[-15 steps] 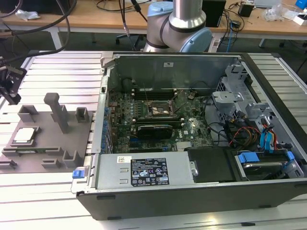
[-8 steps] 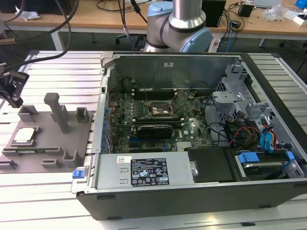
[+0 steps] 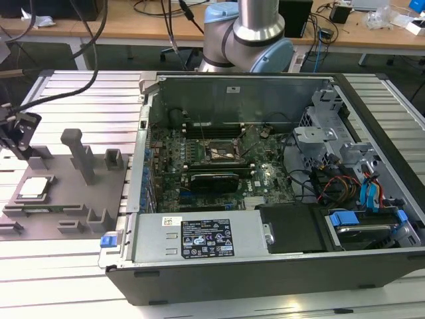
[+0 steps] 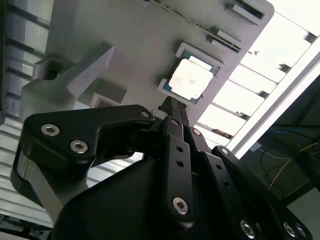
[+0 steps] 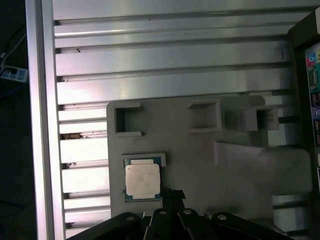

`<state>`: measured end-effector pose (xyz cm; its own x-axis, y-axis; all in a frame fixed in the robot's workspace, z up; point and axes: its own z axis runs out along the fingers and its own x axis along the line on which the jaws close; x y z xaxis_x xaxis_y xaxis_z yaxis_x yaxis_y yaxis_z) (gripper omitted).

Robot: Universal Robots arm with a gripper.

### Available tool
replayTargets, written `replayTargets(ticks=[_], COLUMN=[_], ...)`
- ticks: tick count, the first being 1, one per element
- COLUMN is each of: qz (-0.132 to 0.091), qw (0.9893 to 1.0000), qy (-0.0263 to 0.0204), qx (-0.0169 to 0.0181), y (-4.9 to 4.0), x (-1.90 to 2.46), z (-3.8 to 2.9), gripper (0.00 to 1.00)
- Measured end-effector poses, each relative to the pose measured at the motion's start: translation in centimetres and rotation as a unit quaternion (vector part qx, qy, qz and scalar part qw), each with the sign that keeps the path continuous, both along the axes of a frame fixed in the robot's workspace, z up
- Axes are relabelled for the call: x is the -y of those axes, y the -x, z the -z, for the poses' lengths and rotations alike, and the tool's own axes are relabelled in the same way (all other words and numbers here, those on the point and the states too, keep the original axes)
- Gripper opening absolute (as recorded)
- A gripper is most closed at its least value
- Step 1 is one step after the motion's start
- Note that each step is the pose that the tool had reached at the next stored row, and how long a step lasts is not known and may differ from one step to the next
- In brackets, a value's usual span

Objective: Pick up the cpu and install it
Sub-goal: 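Pick up the cpu and move it towards the insertion slot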

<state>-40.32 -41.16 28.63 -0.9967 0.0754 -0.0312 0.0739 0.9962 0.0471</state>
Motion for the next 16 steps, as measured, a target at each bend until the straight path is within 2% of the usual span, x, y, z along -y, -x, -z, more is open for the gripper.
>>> replayTargets(ticks=[4, 6, 12, 16], qz=[0.000, 0.000, 0.000, 0.000], qw=[1.0000, 1.0000, 1.0000, 1.0000], qy=[-0.0004, -0.0005, -0.0005, -0.0005], qx=[0.0000, 0.0000, 0.0000, 0.0000], y=[0.22, 0.38, 1.00, 1.34], x=[0.43, 0.60, 0.71, 0.72], z=[0.86, 1.57, 2.98, 3.65], gripper=[0.11, 0.11, 0.11, 0.11])
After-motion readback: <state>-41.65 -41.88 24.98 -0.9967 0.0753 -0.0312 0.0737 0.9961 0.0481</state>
